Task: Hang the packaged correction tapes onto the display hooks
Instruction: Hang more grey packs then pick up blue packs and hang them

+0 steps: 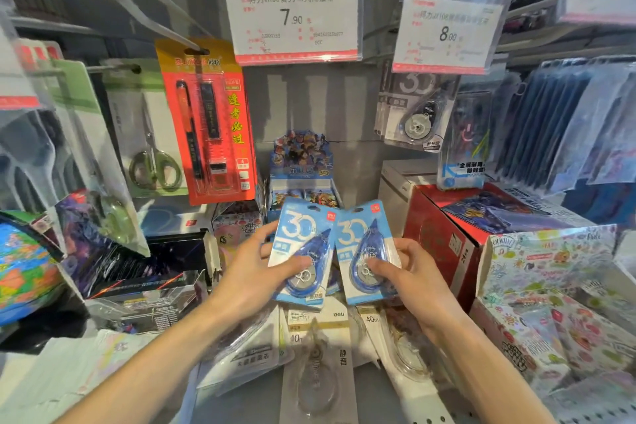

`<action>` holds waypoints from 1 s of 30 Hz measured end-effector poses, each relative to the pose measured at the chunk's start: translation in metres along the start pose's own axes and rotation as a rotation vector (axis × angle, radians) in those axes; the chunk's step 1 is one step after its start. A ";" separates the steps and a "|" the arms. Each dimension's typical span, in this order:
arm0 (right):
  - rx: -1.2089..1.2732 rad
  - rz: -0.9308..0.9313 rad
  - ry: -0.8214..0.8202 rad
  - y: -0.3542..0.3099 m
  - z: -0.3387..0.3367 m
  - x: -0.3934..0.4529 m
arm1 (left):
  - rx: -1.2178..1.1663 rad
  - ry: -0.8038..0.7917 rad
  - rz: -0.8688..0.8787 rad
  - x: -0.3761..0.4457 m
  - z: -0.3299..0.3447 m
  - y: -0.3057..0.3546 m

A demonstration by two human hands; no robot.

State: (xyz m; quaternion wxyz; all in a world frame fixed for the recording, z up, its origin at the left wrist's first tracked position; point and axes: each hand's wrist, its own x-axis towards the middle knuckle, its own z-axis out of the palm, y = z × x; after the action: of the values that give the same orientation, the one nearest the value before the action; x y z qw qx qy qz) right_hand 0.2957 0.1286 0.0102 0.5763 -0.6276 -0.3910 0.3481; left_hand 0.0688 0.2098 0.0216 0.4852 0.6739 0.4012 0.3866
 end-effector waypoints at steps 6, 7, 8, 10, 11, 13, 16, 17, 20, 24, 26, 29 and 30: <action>-0.052 -0.117 -0.074 -0.033 -0.001 -0.026 | -0.026 0.088 0.134 -0.025 -0.025 0.023; -0.047 -0.133 -0.079 -0.038 -0.003 -0.031 | -0.032 0.087 0.157 -0.029 -0.027 0.028; -0.030 -0.149 -0.079 -0.044 -0.006 -0.035 | -0.037 0.081 0.176 -0.033 -0.030 0.032; -0.001 -0.180 -0.080 -0.056 -0.013 -0.043 | -0.052 0.073 0.199 -0.042 -0.032 0.042; 0.007 -0.197 -0.087 -0.062 -0.017 -0.048 | -0.055 0.071 0.213 -0.045 -0.031 0.047; 0.018 -0.222 -0.107 -0.073 -0.029 -0.056 | -0.038 0.071 0.251 -0.052 -0.027 0.055; 0.023 -0.266 -0.145 -0.085 -0.051 -0.066 | 0.001 0.073 0.289 -0.058 -0.016 0.070; 0.015 -0.284 -0.157 -0.088 -0.060 -0.068 | 0.017 0.075 0.299 -0.060 -0.012 0.075; 0.004 -0.332 -0.170 -0.097 -0.088 -0.068 | 0.072 0.094 0.342 -0.063 0.006 0.095; 0.022 -0.388 -0.182 -0.101 -0.132 -0.054 | 0.142 0.152 0.385 -0.065 0.042 0.120; 0.028 -0.420 -0.193 -0.100 -0.155 -0.045 | 0.172 0.187 0.390 -0.065 0.064 0.130; 0.024 -0.455 -0.216 -0.099 -0.188 -0.033 | 0.210 0.246 0.384 -0.066 0.094 0.144; 0.017 -0.468 -0.223 -0.099 -0.198 -0.030 | 0.226 0.260 0.380 -0.067 0.103 0.149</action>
State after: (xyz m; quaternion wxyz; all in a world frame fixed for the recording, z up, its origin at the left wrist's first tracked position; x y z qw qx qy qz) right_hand 0.4491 0.0157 0.1264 0.5996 -0.4729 -0.5839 0.2756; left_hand 0.1615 0.0822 0.1330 0.2696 0.7319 0.3671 0.5069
